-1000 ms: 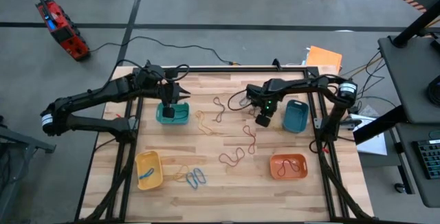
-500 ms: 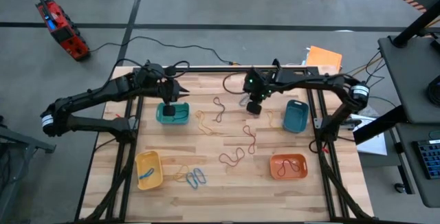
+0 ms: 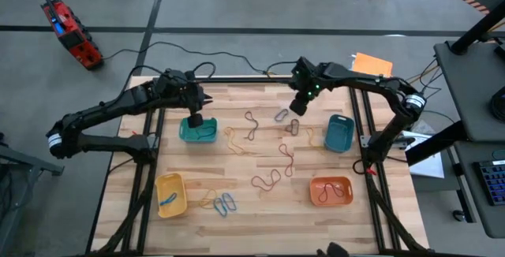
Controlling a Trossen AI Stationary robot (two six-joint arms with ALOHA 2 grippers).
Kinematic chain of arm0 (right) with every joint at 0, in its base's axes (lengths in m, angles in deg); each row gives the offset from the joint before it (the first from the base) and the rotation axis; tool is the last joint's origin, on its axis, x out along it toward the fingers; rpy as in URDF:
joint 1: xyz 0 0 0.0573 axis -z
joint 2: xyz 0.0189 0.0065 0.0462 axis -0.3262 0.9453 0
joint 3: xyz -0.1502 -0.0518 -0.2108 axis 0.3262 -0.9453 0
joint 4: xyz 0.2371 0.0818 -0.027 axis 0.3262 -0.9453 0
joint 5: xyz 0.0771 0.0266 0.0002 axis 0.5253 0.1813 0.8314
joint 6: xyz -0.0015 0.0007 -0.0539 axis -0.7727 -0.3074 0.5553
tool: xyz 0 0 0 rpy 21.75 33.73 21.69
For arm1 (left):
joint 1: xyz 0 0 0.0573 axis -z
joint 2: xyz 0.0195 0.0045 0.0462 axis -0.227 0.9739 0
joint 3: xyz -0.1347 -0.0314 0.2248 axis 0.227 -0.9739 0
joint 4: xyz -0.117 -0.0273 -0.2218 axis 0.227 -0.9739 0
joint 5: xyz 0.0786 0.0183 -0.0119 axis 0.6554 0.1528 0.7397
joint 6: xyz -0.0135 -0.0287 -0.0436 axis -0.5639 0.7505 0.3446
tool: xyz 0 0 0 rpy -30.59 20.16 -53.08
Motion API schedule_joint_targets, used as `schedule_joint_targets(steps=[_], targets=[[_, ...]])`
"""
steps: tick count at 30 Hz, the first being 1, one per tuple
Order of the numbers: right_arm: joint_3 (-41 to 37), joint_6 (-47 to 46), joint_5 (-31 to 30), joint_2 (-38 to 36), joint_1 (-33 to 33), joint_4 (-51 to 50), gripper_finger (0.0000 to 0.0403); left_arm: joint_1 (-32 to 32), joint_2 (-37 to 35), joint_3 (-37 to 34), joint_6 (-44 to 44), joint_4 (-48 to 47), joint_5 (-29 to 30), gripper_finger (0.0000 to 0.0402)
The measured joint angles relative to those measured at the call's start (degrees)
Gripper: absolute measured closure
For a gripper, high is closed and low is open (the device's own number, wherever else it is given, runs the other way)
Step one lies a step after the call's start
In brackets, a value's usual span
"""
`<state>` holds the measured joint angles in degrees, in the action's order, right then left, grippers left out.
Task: Sort rubber bands into baskets
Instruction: Put the yellow rubber band into the blue bin
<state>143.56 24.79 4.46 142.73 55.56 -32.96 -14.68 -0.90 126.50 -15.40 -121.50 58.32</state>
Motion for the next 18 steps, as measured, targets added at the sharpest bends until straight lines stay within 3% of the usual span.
schedule_joint_targets(steps=[6, 12, 18], targets=[[-0.11, -3.61, 0.44, 0.02, 0.27, -5.57, 0.0394, -1.31, 0.67, 0.0, -1.42, 2.65, -0.17, 0.0366], [-0.17, -15.93, 2.55, 0.39, 0.04, -14.35, 0.0391, -4.19, 1.26, 0.02, -7.68, 6.03, -4.43, 0.0366], [-1.05, -21.06, 2.45, 0.38, -3.28, -19.39, 0.0343, -5.71, 1.41, 0.07, -11.69, 6.65, -5.07, 0.0366]])
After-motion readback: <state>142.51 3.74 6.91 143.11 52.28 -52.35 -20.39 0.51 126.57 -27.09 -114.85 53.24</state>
